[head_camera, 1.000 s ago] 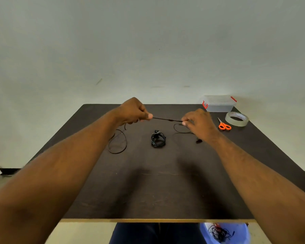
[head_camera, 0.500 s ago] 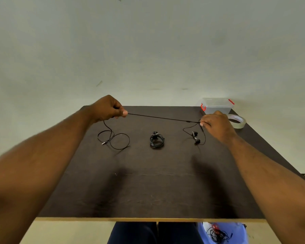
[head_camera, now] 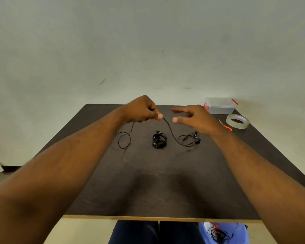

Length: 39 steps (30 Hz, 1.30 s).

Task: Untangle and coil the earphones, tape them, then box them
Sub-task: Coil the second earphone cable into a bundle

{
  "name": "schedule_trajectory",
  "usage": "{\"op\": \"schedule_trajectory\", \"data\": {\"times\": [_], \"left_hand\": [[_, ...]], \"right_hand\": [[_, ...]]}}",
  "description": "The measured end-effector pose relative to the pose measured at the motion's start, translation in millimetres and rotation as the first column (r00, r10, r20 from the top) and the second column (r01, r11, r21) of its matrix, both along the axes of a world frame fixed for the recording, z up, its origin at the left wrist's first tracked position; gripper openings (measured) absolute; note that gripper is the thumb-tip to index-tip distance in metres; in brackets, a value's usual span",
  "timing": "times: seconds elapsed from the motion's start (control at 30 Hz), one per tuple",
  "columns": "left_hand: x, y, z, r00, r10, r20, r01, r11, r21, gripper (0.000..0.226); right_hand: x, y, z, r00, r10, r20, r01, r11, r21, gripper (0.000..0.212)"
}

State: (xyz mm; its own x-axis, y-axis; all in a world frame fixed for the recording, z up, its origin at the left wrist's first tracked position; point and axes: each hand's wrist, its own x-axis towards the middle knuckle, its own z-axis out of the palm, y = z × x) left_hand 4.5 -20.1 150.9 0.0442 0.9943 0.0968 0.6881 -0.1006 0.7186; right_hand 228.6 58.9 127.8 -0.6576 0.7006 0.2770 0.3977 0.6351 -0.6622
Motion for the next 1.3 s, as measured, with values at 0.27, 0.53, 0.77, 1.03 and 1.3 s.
{"op": "schedule_trajectory", "data": {"times": [0.27, 0.53, 0.77, 1.03, 1.3], "left_hand": [[7.5, -1.7, 14.0, 1.000, -0.011, 0.026, 0.010, 1.000, 0.029, 0.032], [-60.0, -25.0, 0.2, 0.986, 0.137, 0.097, -0.139, 0.990, 0.018, 0.026], [-93.7, -38.9, -4.3, 0.969, 0.216, 0.117, -0.219, 0.975, 0.018, 0.030], [-75.4, -28.6, -8.0, 0.979, 0.206, -0.007, -0.204, 0.974, 0.101, 0.029], [-17.8, -6.9, 9.1, 0.997, 0.065, -0.030, -0.062, 0.994, 0.090, 0.026]], "right_hand": [[-24.2, -2.8, -0.3, 0.987, 0.121, -0.102, -0.116, 0.992, 0.053, 0.012], [27.5, 38.3, 3.1, 0.993, -0.068, 0.095, 0.040, 0.963, 0.266, 0.012], [57.1, 64.1, -0.2, 0.979, -0.161, 0.125, 0.126, 0.960, 0.251, 0.017], [47.7, 63.9, -7.3, 0.947, -0.192, 0.259, 0.210, 0.977, -0.043, 0.034], [-45.4, -13.5, 20.0, 0.994, 0.080, 0.071, -0.081, 0.997, 0.002, 0.053]]}}
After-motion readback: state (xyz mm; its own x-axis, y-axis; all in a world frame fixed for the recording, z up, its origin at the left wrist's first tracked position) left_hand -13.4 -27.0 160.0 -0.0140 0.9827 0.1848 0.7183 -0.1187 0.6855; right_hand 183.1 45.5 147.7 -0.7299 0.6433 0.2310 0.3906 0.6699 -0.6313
